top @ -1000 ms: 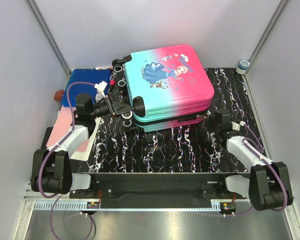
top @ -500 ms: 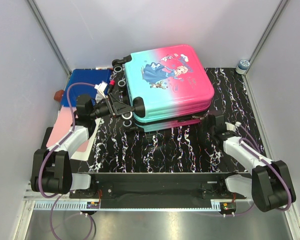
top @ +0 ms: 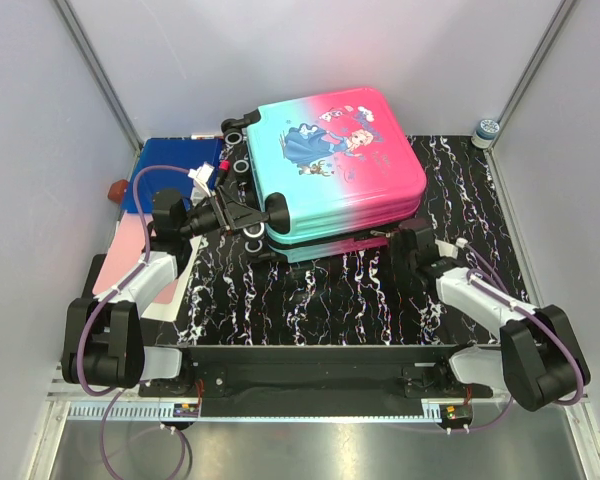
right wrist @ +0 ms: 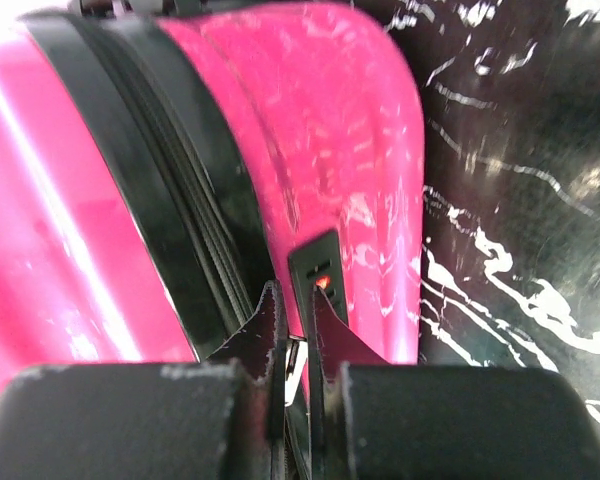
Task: Pack the luggage
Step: Zip the luggage at the corner of the board.
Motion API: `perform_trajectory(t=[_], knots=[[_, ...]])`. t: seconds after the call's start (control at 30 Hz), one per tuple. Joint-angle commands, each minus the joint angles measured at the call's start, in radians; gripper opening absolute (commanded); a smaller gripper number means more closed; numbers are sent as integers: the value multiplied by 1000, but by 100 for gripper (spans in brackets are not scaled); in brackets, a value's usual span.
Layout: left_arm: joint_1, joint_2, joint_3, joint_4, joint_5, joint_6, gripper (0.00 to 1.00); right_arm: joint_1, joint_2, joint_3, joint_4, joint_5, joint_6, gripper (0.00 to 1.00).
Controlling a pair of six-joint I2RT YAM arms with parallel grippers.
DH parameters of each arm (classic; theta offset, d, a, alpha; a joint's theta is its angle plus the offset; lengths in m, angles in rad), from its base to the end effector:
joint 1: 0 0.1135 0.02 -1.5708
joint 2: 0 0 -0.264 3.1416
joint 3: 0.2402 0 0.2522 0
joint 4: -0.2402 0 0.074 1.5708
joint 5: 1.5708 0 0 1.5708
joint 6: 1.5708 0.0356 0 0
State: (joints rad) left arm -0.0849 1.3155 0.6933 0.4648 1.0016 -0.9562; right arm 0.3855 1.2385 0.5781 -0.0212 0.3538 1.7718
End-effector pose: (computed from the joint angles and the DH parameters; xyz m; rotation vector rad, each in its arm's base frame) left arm 0.2758 -0.0536 0.2603 0.0030 1.9426 -1.5830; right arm 0.2340 0.0816 0.1925 1.6295 1.6534 0.7758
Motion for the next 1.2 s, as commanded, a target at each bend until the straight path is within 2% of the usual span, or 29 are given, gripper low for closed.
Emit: perform_trajectory(t=[0.0,1.17], knots=[[-23,-2,5,66,-61,-7,0,127,50,62,87,-219,-37,0],[-36,4,-6,113,-52,-44,0,385,190,203,145,-145,5,0]])
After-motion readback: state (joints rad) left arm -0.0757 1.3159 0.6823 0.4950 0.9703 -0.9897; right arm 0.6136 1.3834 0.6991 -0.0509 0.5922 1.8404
